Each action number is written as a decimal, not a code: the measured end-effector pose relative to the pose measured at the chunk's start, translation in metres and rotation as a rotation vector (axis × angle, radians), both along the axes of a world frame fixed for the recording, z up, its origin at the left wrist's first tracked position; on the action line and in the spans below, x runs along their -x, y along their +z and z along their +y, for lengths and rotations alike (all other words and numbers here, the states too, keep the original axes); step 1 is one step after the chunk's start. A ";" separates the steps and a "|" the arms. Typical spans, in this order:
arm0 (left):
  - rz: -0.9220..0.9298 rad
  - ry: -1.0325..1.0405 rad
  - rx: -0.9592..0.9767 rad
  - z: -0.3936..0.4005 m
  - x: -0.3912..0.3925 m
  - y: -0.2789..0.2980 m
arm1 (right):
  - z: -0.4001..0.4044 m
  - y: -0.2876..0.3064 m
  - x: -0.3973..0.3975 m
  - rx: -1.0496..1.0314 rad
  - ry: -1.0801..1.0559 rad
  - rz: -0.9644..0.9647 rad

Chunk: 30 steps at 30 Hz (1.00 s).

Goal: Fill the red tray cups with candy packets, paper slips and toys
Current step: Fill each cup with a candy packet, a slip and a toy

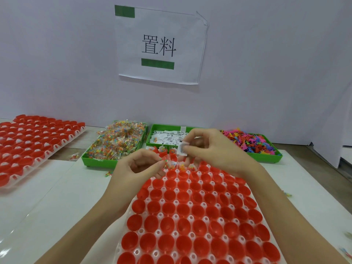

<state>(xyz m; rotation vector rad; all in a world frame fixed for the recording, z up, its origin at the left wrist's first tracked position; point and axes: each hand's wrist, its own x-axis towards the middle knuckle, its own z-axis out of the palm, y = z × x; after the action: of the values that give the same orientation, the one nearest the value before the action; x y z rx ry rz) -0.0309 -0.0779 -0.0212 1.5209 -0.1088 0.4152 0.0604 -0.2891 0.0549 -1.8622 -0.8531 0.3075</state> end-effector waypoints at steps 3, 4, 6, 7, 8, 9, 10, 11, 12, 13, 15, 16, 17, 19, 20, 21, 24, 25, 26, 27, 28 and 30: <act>0.005 -0.024 -0.014 -0.003 0.003 -0.002 | 0.008 -0.001 0.010 0.110 0.039 -0.133; 0.009 -0.025 -0.027 -0.004 0.004 -0.002 | 0.010 -0.002 0.012 0.133 0.035 -0.164; 0.015 -0.015 -0.075 -0.005 0.005 -0.003 | 0.010 -0.003 0.012 0.171 0.026 -0.209; 0.017 -0.010 -0.091 -0.005 0.005 -0.004 | 0.009 -0.003 0.011 0.185 0.026 -0.222; 0.018 -0.005 -0.086 -0.006 0.004 -0.004 | 0.008 -0.004 0.011 0.192 0.031 -0.227; 0.019 0.000 -0.066 -0.006 0.004 -0.004 | 0.008 -0.004 0.011 0.192 0.034 -0.226; 0.020 0.008 -0.049 -0.006 0.004 -0.004 | 0.008 -0.005 0.011 0.188 0.037 -0.225; 0.020 0.018 -0.039 -0.006 0.004 -0.003 | 0.008 -0.005 0.012 0.181 0.038 -0.223; 0.019 0.028 -0.033 -0.007 0.005 -0.003 | 0.008 -0.005 0.012 0.175 0.039 -0.222; 0.015 0.033 -0.026 -0.008 0.005 -0.002 | 0.008 -0.006 0.013 0.172 0.039 -0.224; 0.002 0.038 -0.014 -0.009 0.005 -0.002 | 0.009 -0.008 0.014 0.185 0.038 -0.247; -0.004 0.040 -0.015 -0.009 0.005 -0.001 | 0.010 -0.009 0.015 0.199 0.036 -0.269; -0.006 0.041 -0.020 -0.009 0.006 -0.001 | 0.011 -0.010 0.016 0.211 0.033 -0.290; -0.002 0.043 -0.036 -0.009 0.007 0.001 | 0.012 -0.011 0.018 0.211 0.030 -0.298; 0.000 0.044 -0.044 -0.009 0.007 0.001 | 0.012 -0.011 0.019 0.206 0.030 -0.285; -0.001 0.046 -0.049 -0.009 0.007 0.001 | 0.012 -0.009 0.020 0.205 0.033 -0.263; -0.004 0.052 -0.071 -0.007 0.006 0.000 | 0.010 -0.005 0.021 0.229 0.072 -0.179; -0.002 0.054 -0.073 -0.007 0.006 -0.001 | 0.009 -0.004 0.020 0.242 0.092 -0.157; 0.001 0.057 -0.070 -0.006 0.005 -0.002 | 0.007 -0.003 0.019 0.252 0.112 -0.139; 0.005 0.061 -0.060 -0.006 0.005 -0.003 | 0.005 -0.002 0.018 0.264 0.126 -0.125; 0.010 0.066 -0.044 -0.005 0.005 -0.003 | 0.001 -0.001 0.015 0.278 0.131 -0.118; 0.019 0.073 -0.016 -0.003 0.004 -0.004 | -0.009 0.002 0.007 0.303 0.105 -0.117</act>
<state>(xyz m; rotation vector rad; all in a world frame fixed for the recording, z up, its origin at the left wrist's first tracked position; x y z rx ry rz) -0.0347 -0.0810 -0.0251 1.5476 -0.0418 0.4589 0.0535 -0.2983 0.0568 -2.1361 -1.0322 0.4149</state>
